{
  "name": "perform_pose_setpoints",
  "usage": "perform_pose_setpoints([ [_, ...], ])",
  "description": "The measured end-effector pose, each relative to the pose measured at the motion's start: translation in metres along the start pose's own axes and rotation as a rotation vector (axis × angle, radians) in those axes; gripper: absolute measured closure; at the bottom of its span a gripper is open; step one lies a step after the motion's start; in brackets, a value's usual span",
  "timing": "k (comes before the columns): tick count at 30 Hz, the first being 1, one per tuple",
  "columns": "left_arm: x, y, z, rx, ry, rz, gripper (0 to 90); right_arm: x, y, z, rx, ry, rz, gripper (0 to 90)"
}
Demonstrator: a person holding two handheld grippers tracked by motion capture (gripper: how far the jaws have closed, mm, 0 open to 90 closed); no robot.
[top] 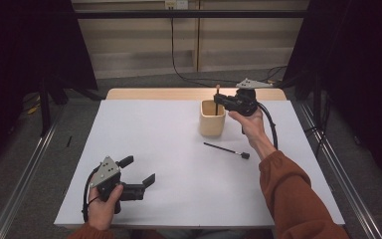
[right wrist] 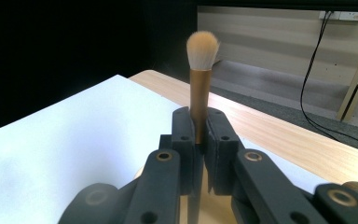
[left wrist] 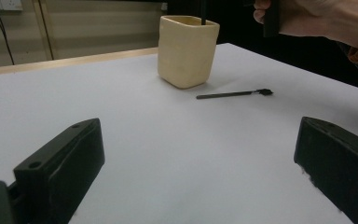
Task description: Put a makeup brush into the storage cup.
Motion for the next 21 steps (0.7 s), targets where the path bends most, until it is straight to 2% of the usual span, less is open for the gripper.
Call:
perform_pose_setpoints([
  [10,0.0003,0.0001,0.0,0.002,0.002,0.003,1.6,0.0007,0.0085,-0.0061,0.017,0.011,0.014,78.0],
  [17,0.0002,0.0,0.0003,-0.002,0.001,-0.001,1.6,0.0005,0.0068,-0.005,0.026,0.013,0.004,54.4],
  [21,0.0002,0.0001,0.0004,-0.002,0.0,0.0,1.6,-0.0014,0.0058,-0.0039,0.021,0.011,-0.008,36.7],
])
Point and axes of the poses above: each handheld gripper's, and its own axes: x roughly forward along the jaws, y roughly out of its underside, z roughly to its left, the point moved 10 cm from there along x, roughly forward along the jaws, and after that the axes turned 11 degrees about x, right-handed, at the moved point
